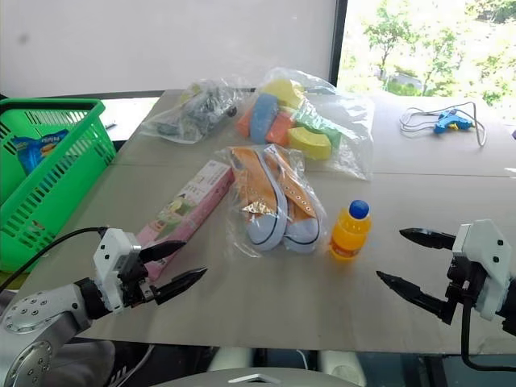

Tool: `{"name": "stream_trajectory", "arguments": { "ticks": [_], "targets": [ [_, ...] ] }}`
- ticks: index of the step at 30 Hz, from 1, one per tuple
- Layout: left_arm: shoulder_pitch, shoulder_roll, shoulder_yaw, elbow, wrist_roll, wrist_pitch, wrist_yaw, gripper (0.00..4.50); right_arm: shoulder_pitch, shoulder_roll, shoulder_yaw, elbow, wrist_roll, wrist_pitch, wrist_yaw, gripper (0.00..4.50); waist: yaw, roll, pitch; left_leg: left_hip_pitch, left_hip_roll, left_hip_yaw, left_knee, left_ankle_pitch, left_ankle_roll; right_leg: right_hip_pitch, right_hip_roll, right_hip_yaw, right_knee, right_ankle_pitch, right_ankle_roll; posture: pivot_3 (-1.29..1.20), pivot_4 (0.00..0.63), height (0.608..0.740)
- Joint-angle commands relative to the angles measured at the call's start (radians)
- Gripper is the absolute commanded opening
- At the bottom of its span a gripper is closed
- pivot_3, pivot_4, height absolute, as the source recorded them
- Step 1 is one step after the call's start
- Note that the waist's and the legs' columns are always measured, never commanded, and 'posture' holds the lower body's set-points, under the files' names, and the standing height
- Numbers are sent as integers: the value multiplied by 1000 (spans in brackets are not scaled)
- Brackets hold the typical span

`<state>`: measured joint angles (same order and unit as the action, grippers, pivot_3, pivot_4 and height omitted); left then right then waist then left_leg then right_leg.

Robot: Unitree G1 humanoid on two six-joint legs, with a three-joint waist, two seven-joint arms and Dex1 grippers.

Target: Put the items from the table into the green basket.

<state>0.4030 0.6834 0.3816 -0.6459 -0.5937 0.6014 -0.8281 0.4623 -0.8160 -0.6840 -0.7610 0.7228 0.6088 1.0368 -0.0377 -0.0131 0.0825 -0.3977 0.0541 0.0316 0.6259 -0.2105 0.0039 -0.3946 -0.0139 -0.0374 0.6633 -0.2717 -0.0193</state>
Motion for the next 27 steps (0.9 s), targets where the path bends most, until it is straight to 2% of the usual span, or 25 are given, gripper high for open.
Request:
{"name": "stream_trajectory", "arguments": {
  "ticks": [1, 6, 12, 15, 18, 24, 27],
  "targets": [
    [-58, -6, -2, -14, -26, -16, 24, 4359, -10, 23, 21, 8, -12, -73, 11, 4500, -1, 0, 0, 0, 0, 0, 0, 0, 0, 0, 0, 0, 0, 0, 0, -61, 11, 740],
    [-224, -47, 6, 5, -81, 49, 145, 4359, -97, 64, 66, -10, 53, -166, 30, 4500, 1, -1, -12, 1, 0, -1, 6, -1, -2, 3, -2, -2, 1, 2, 3, -53, 5, 740],
    [-354, -68, 6, 67, 21, 97, 364, 4359, -190, 26, 167, -65, 102, -165, 10, 4500, -2, -8, -22, 2, -1, 4, 7, -1, 1, 4, -1, 4, 1, 4, 5, -55, 0, 740],
    [-428, 19, -16, 111, 76, 202, 416, 4359, -252, -10, 209, -89, 148, -135, -21, 4500, -1, -10, -23, 2, -1, 4, 7, -1, 1, 4, 0, 4, 2, 4, 7, -47, 0, 740],
    [-480, 127, -78, 152, 124, 320, 427, 4359, -304, -42, 279, -66, 119, -133, -16, 4500, -1, -12, -25, 2, -1, 4, 7, -1, 1, 3, 1, 4, 2, 5, 6, -40, 0, 740],
    [-616, 184, -142, 203, 59, 575, 401, 4359, -430, -78, 363, -38, 138, -85, -74, 4500, 0, -13, -24, 0, -1, 6, 7, -1, 1, 1, 0, 6, 2, 6, 10, -41, 0, 740],
    [-665, 194, -175, 210, 39, 638, 378, 4359, -481, -93, 382, -32, 165, -47, -108, 4500, 0, -13, -24, 0, 0, 7, 7, -1, 2, 1, 0, 7, 2, 6, 10, -39, 0, 740]
  ]
}}
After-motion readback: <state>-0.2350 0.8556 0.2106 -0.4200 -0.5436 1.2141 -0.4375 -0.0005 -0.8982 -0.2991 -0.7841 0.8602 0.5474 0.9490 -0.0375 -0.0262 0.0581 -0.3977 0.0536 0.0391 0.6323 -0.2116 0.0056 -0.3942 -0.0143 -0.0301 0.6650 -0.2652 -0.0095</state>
